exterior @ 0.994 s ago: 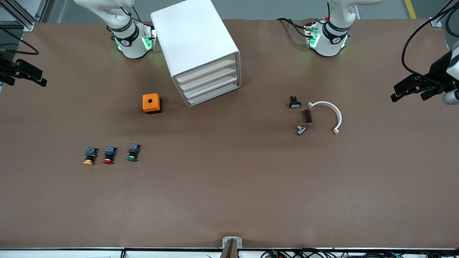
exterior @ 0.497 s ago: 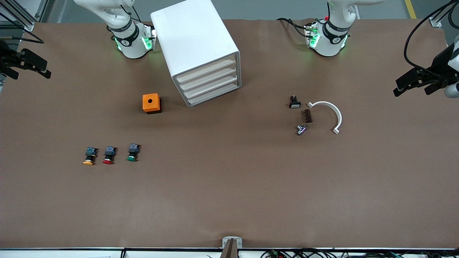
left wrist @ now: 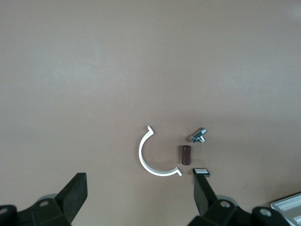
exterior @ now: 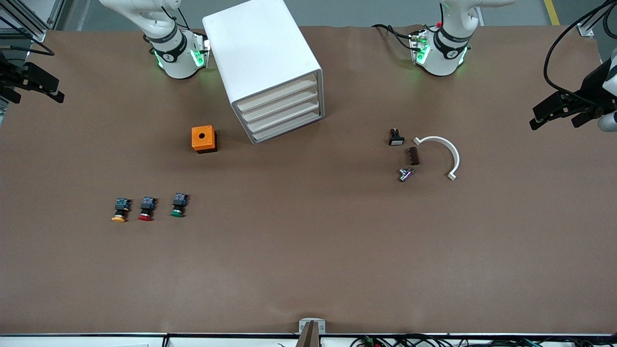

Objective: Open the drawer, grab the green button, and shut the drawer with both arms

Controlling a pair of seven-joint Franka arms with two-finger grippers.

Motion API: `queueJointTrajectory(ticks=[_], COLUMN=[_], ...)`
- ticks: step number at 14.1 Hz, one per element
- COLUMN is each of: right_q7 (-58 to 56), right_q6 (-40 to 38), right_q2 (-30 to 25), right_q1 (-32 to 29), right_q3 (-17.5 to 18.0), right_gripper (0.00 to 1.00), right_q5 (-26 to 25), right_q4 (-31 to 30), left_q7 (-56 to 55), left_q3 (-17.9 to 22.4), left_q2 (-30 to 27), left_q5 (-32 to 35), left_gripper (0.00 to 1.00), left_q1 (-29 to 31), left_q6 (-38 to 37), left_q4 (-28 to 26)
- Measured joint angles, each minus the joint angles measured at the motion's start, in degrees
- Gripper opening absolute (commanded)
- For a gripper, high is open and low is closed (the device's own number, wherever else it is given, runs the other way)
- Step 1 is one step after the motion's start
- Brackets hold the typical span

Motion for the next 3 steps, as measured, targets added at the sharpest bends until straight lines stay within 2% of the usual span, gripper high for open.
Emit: queueJointTrajectory(ticks=[3], right_q7=[0.0], right_q6=[0.17], right_q2=[-0.55], right_q1=[0.0], right_q3=[0.0], right_gripper=[1.0], right_q5=[0.0], right_q4=[-1.04], left_q7=[0.02], left_q3=[-0.05], left_q2=[0.14], left_q5=[0.01], left_gripper=[1.0], left_q1=[-0.02], left_q6=[0.0], left_q4=[0.01])
